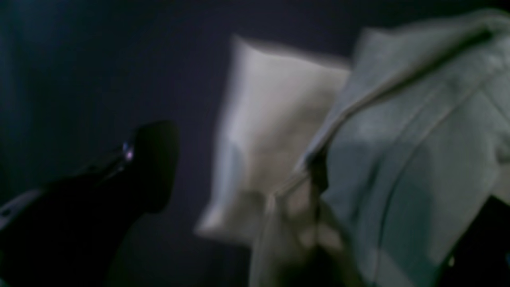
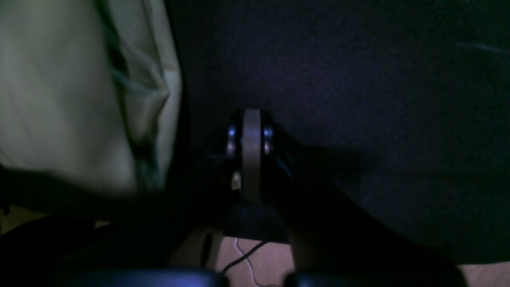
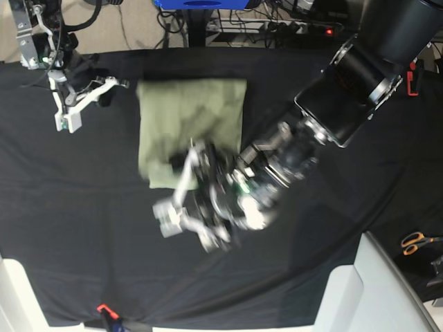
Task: Fold the T-shirt properly
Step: 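Fold the shirt bundle over with the left gripper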
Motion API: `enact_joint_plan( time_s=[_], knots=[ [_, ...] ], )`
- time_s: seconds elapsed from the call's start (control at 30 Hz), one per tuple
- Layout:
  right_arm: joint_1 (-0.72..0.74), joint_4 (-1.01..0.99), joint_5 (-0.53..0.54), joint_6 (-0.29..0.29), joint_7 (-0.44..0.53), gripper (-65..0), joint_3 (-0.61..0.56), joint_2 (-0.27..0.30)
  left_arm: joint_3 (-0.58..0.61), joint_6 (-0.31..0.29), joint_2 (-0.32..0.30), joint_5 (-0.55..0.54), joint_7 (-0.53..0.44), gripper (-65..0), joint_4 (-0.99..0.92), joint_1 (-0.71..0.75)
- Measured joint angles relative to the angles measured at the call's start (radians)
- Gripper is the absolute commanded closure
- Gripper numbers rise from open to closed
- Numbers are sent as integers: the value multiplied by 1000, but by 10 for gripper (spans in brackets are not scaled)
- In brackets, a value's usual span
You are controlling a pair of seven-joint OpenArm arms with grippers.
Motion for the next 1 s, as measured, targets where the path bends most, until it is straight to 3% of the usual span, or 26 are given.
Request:
enact_joint_plan(
  time_s=[0.1, 0.2, 0.4, 0.5, 0.73, 0.93, 1.0],
  knots=[
    [-2, 1, 0, -1, 2, 0, 0, -2, -110, 8, -11, 11, 63, -573, 135, 16],
    [-2, 5, 0, 2, 1, 0, -2, -4, -125, 3, -36, 10, 100, -573, 223, 78],
    [8, 5, 0, 5, -2, 0, -2, -1, -32, -2, -51, 2, 101, -573, 126, 160],
    [15, 5, 0, 5, 4, 0, -19, -1, -42, 0, -54, 10, 47, -571, 117, 151],
    [29, 5, 0, 3, 1, 0, -124, 2, -64, 0, -37, 6, 49, -571, 116, 135],
    [20, 73, -2, -3, -5, 0, -142, 8, -133, 3, -16, 10, 47, -568, 170, 105],
    [2, 131, -3, -6, -5, 0, -127, 17, -174, 1, -19, 6, 64, -502, 235, 123]
  ],
)
